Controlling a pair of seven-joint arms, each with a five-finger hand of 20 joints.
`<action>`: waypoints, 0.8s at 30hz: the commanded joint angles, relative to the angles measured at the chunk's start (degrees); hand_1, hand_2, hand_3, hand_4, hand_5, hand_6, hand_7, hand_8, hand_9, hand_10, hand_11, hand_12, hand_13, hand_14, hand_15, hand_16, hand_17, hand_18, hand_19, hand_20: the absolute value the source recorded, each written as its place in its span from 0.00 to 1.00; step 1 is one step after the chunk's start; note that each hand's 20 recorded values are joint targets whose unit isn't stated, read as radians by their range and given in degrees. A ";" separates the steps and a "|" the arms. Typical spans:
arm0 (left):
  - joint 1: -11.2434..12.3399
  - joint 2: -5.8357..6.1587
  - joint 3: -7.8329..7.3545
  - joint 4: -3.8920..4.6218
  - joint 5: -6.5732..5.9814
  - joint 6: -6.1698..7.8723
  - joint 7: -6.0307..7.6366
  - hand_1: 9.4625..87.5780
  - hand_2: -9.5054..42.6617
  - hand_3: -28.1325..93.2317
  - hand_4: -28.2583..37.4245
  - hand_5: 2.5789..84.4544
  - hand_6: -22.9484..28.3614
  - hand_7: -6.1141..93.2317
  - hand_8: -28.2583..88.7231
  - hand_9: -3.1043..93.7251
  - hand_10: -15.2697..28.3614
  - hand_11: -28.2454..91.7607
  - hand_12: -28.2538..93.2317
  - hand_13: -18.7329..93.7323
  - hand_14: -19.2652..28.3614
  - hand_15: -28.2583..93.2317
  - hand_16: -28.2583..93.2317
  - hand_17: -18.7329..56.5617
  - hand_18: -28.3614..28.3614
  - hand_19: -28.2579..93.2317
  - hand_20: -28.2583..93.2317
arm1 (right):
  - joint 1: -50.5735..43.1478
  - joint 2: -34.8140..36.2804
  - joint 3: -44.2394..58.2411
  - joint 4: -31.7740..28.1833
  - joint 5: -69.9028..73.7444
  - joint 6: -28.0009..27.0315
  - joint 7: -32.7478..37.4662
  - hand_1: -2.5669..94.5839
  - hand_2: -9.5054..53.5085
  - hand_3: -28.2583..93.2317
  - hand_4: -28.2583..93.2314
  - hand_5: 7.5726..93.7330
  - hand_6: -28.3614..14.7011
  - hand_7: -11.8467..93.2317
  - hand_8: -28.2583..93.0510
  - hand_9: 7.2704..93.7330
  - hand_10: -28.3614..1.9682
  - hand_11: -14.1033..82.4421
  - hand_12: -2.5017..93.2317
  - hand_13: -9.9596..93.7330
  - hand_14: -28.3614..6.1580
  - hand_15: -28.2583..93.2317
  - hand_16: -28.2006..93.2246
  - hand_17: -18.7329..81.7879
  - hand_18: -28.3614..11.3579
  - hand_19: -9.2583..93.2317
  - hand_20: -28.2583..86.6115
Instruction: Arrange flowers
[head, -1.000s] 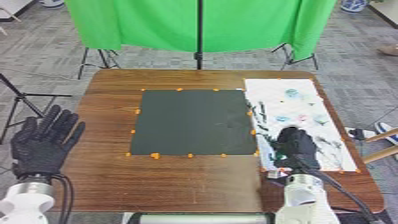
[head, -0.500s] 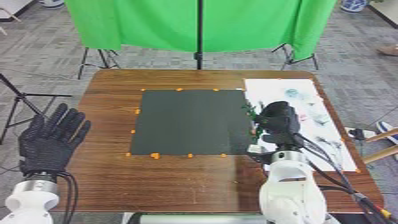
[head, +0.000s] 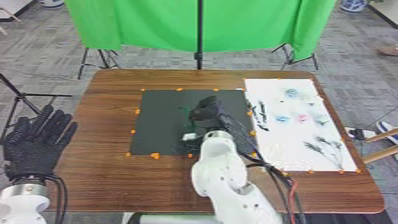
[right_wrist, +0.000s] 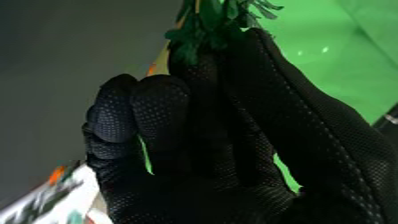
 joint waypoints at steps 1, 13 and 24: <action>1.91 3.17 0.34 -1.04 -0.30 2.61 2.45 0.26 0.44 0.84 0.00 0.56 0.62 0.16 0.17 0.51 0.68 0.40 0.33 0.49 0.72 0.55 0.18 0.25 0.75 0.49 0.36 | 3.67 -9.27 -2.20 5.93 -3.10 -2.25 1.94 0.64 0.00 0.88 0.04 0.79 0.61 0.51 0.38 0.84 0.56 0.45 0.60 0.75 0.46 0.78 0.64 0.59 0.02 0.96 0.55; -0.30 5.57 4.35 -0.52 -1.03 3.42 2.89 0.26 0.44 0.85 0.00 0.56 0.62 0.16 0.17 0.51 0.69 0.40 0.33 0.49 0.72 0.55 0.18 0.25 0.75 0.48 0.36 | 1.30 -14.01 -2.51 13.34 -16.32 -4.20 -3.50 0.64 0.00 0.88 0.03 0.79 0.60 0.52 0.37 0.83 0.54 0.46 0.59 0.75 0.45 0.78 0.63 0.59 0.00 0.97 0.54; -0.87 5.88 5.71 -0.18 -1.70 3.10 4.74 0.26 0.44 0.85 0.00 0.56 0.62 0.16 0.17 0.51 0.68 0.40 0.33 0.49 0.72 0.55 0.18 0.25 0.75 0.48 0.36 | -0.07 -17.01 -0.46 15.24 -19.45 -10.18 -1.39 0.65 0.00 0.87 0.03 0.75 0.59 0.55 0.37 0.80 0.50 0.49 0.59 0.73 0.39 0.80 0.63 0.57 0.00 0.98 0.55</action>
